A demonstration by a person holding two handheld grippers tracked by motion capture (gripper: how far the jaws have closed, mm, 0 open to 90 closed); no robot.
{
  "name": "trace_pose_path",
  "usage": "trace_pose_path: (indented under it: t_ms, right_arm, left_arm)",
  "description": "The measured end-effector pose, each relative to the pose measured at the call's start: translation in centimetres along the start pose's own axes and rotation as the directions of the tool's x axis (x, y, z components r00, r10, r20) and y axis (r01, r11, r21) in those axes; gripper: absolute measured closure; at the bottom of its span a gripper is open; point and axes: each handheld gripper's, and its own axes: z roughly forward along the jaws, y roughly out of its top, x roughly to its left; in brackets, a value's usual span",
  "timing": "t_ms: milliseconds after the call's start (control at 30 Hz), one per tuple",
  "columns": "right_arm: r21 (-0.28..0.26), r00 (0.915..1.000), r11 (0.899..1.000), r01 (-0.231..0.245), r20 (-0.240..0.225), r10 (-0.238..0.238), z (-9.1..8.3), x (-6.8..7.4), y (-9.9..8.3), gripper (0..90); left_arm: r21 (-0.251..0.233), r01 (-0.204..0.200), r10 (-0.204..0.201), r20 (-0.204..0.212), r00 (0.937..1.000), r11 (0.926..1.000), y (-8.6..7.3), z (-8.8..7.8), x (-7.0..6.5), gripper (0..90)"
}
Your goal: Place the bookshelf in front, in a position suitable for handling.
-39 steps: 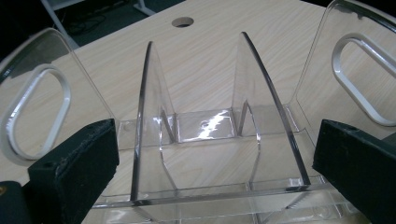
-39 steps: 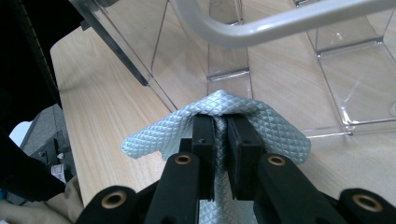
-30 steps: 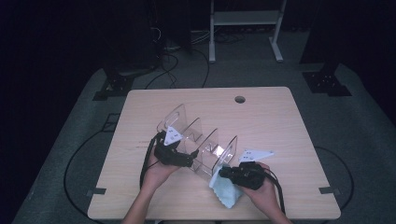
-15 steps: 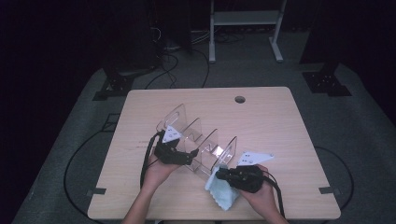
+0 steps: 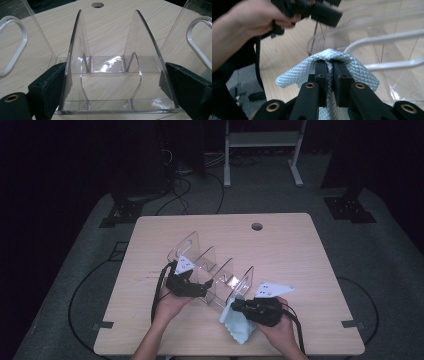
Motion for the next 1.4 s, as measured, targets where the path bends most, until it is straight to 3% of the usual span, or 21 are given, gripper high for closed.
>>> trace_pose_path:
  t_ms: [233, 300, 400, 600, 733, 867, 967, 1133, 1200, 1300, 1400]
  right_arm:
    - [-0.056, 0.9997, 0.998, 0.021, 0.014, -0.020, -1.3, 0.4, 1.6, 81.9]
    - [-0.068, 1.0000, 0.998, 0.005, 0.002, -0.005, -1.1, 0.3, 1.2, 81.8]
    - [-0.037, 1.0000, 0.999, -0.001, 0.004, 0.001, -0.6, 0.2, 0.6, 81.8]
    - [-0.047, 0.9987, 0.998, 0.040, 0.033, -0.038, -1.4, 0.3, 1.8, 81.9]
    - [-0.056, 0.9999, 0.998, 0.004, 0.014, -0.003, -1.5, -1.0, 1.9, 81.9]
    - [-0.057, 0.9995, 0.998, 0.010, 0.030, -0.009, -1.5, -0.4, 1.7, 82.1]
    - [-0.035, 0.9984, 0.998, 0.047, 0.032, -0.046, -1.3, 0.3, 1.7, 82.1]
    - [-0.071, 0.9970, 0.997, -0.010, 0.076, 0.015, -2.2, -1.7, 1.9, 82.1]
    - [-0.077, 0.9968, 0.997, -0.029, 0.072, 0.035, -2.2, -2.1, 1.9, 82.1]
    - [-0.068, 0.9986, 0.998, -0.004, 0.052, 0.007, -2.0, -1.2, 1.9, 82.1]
    - [-0.056, 0.9976, 0.998, 0.023, 0.067, -0.019, -2.1, -1.2, 2.1, 82.1]
  left_arm:
    - [0.003, -0.003, 0.003, -0.010, 0.9999, 1.0000, 0.0, 0.0, -0.1, 7.8]
    - [0.004, -0.004, 0.004, -0.010, 0.9999, 1.0000, 0.0, 0.0, -0.1, 7.8]
    - [0.003, -0.004, 0.004, -0.010, 0.9999, 1.0000, 0.0, 0.0, -0.1, 7.8]
    - [0.004, -0.005, 0.005, -0.008, 1.0000, 1.0000, 0.0, 0.0, -0.1, 8.0]
    - [0.009, -0.002, 0.003, -0.014, 0.9999, 1.0000, 0.0, 0.0, -0.1, 8.5]
    - [0.008, -0.004, 0.004, -0.007, 1.0000, 1.0000, 0.0, 0.0, 0.0, 8.5]
    - [0.009, -0.008, 0.008, 0.000, 1.0000, 0.9999, 0.0, -0.1, 0.0, 8.5]
    - [0.005, -0.007, 0.007, 0.000, 1.0000, 1.0000, 0.0, 0.0, 0.0, 8.5]
    - [0.006, -0.007, 0.007, 0.000, 1.0000, 1.0000, 0.0, -0.1, 0.0, 8.5]
    - [0.012, -0.011, 0.011, 0.002, 0.9999, 0.9999, 0.0, -0.1, 0.0, 8.5]
    - [0.007, -0.009, 0.009, 0.001, 1.0000, 0.9999, 0.0, -0.1, 0.0, 8.5]
